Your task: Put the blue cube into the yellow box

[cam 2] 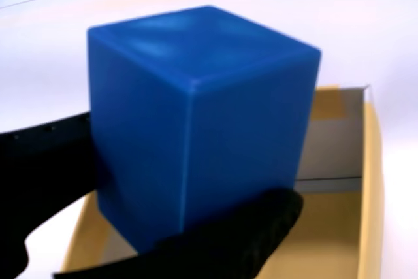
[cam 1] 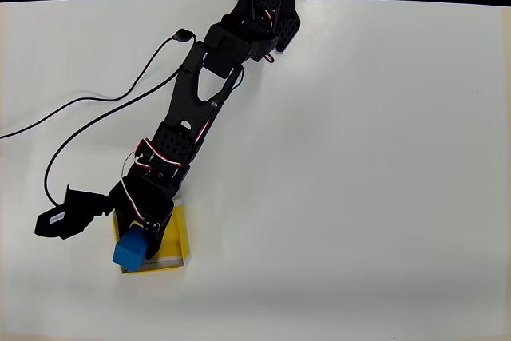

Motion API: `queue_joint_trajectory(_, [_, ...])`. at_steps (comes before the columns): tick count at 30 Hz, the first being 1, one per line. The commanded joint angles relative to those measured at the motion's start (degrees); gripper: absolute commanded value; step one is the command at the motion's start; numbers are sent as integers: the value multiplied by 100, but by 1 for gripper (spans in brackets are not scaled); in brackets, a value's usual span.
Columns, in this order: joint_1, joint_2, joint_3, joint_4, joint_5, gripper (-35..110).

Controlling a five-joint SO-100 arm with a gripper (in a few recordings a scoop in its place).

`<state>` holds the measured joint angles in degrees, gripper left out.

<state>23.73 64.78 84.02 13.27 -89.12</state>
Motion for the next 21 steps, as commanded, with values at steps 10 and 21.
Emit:
queue_joint_trajectory(10, [9,211,-501,-193,88,27])
queue_joint_trajectory(21, [79,439,-158,-562,-26,31])
